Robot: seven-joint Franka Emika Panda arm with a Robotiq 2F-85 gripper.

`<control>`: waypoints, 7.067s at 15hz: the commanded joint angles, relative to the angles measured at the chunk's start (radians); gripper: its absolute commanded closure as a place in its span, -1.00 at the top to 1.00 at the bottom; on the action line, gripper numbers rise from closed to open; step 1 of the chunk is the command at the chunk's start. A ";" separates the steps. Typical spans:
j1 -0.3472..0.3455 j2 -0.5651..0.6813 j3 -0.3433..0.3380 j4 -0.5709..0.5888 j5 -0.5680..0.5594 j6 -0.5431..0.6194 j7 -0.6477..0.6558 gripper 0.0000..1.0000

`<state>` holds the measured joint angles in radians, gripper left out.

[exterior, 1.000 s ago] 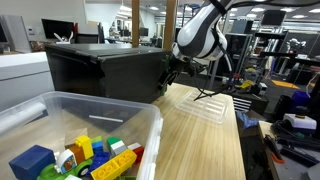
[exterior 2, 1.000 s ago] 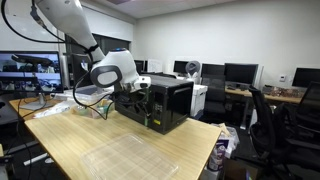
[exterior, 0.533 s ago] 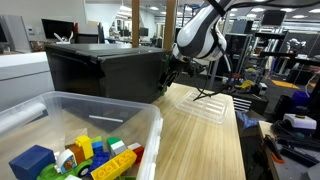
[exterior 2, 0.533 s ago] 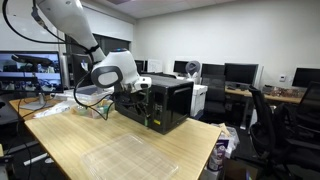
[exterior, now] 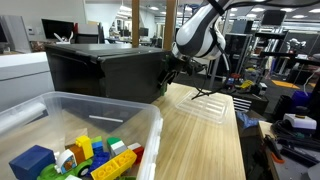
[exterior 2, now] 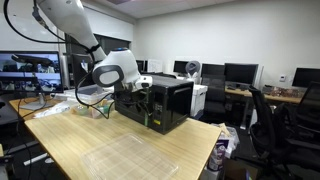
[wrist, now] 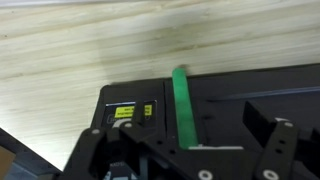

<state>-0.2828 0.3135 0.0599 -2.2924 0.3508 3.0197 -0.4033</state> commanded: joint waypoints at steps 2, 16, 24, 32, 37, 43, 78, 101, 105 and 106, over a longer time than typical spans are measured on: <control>0.018 0.008 -0.014 0.026 -0.005 -0.020 0.037 0.61; 0.032 0.018 -0.032 0.028 -0.002 -0.020 0.049 -0.87; 0.013 -0.015 0.008 -0.015 0.021 0.005 0.011 -0.88; -0.069 -0.047 0.103 -0.080 0.061 0.052 -0.050 -0.88; -0.228 -0.060 0.264 -0.130 0.106 0.105 -0.128 -0.87; -0.474 -0.045 0.501 -0.164 0.132 0.143 -0.210 -0.87; -1.370 -0.060 1.401 -0.448 0.057 0.225 -0.261 1.00; -2.026 -0.195 2.136 -0.469 0.090 0.200 -0.176 1.00; -2.171 -0.283 2.304 -0.422 0.075 0.196 -0.113 1.00; -2.186 -0.301 2.316 -0.413 0.070 0.201 -0.103 1.00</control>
<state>-2.3652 0.0968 2.2894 -2.7407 0.4277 3.2256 -0.5436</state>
